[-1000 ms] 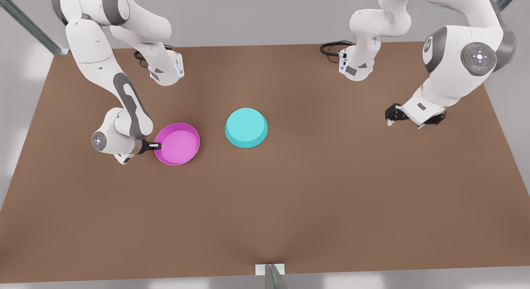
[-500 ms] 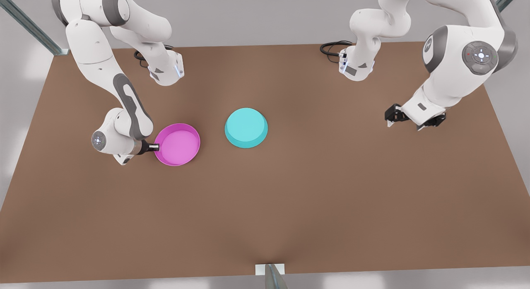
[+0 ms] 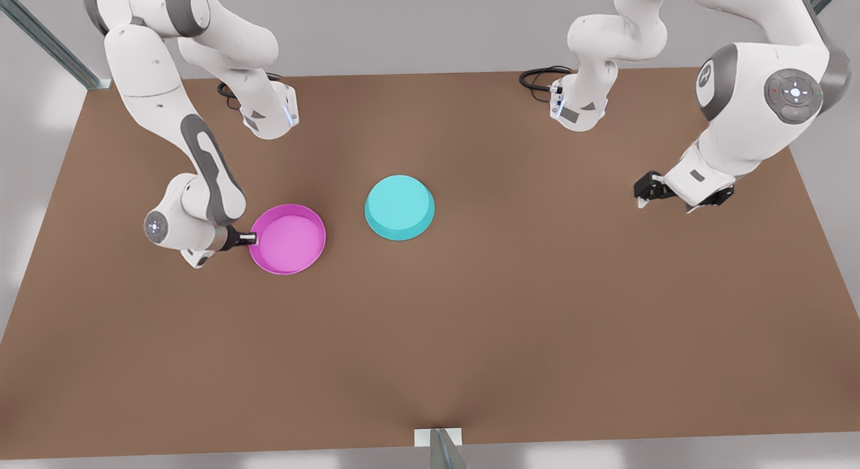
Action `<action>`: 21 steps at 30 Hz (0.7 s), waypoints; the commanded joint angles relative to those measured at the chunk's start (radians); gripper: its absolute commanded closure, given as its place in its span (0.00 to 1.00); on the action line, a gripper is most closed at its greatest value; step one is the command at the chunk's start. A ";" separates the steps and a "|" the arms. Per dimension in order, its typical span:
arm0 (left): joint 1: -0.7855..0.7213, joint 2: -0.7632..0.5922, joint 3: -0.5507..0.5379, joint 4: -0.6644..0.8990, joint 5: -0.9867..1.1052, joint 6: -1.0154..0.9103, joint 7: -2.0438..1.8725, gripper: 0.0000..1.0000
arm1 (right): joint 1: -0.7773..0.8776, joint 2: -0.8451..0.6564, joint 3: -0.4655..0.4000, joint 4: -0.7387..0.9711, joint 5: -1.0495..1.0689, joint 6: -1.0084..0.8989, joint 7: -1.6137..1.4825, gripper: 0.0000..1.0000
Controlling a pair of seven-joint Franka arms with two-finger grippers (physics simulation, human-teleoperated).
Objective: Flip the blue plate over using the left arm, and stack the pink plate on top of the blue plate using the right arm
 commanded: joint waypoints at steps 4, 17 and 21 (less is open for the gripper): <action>-0.011 0.003 0.002 0.000 0.000 0.000 0.000 0.00 | 0.000 -0.012 0.000 0.001 -0.011 -0.001 0.006 0.79; -0.011 0.006 -0.001 0.002 0.000 0.000 0.000 0.00 | 0.123 -0.118 0.201 0.103 0.055 -0.181 0.022 0.79; -0.011 0.006 -0.001 0.000 0.000 0.000 0.000 0.00 | 0.252 -0.113 0.247 0.113 0.113 -0.181 0.026 0.79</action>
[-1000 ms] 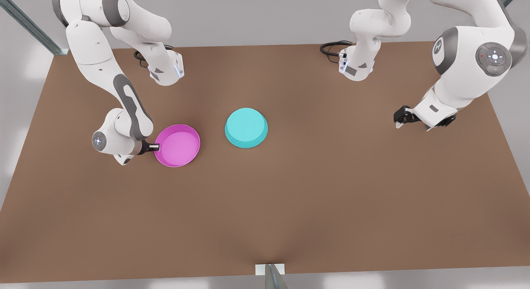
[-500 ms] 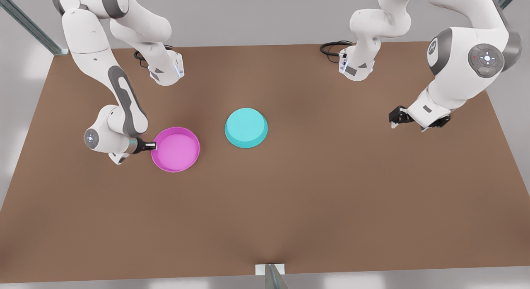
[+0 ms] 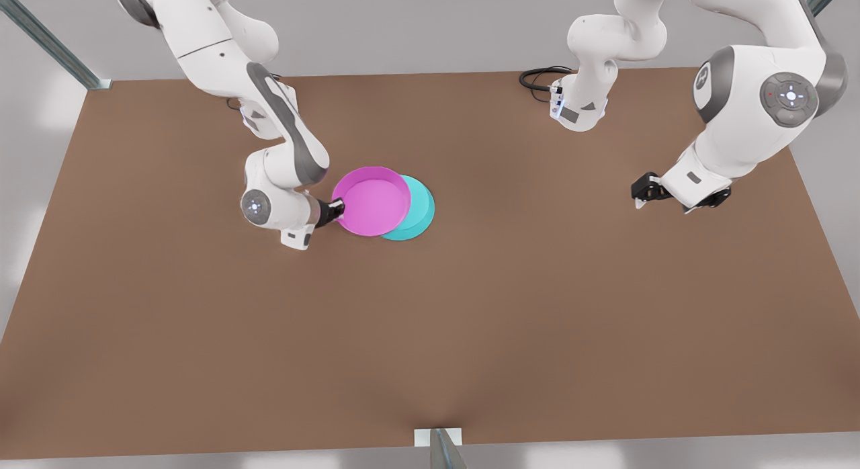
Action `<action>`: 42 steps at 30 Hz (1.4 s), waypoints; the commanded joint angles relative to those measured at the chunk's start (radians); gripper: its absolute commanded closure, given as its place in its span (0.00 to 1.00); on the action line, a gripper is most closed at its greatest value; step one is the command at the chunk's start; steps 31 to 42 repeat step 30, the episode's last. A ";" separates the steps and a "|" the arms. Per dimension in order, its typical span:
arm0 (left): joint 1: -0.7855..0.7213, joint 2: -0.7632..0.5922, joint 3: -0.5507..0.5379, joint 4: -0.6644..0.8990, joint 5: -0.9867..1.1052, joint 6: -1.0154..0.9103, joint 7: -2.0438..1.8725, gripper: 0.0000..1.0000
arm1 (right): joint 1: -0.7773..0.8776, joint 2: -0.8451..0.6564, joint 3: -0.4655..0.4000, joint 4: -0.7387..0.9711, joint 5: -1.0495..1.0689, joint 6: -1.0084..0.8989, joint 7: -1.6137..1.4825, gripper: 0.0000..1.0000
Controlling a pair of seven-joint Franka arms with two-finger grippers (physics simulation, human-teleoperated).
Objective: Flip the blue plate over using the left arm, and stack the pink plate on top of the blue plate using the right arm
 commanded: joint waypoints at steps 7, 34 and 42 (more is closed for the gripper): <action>-0.002 0.001 -0.011 -0.001 -0.001 -0.003 -0.009 0.00 | 0.025 0.076 0.036 0.060 -0.005 0.016 0.068 0.79; -0.002 0.032 -0.005 0.000 -0.037 0.008 0.003 0.00 | -0.155 -0.038 -0.257 0.761 -0.478 -0.702 0.359 0.00; -0.002 0.032 -0.005 0.000 -0.037 0.008 0.003 0.00 | -0.155 -0.038 -0.257 0.761 -0.478 -0.702 0.359 0.00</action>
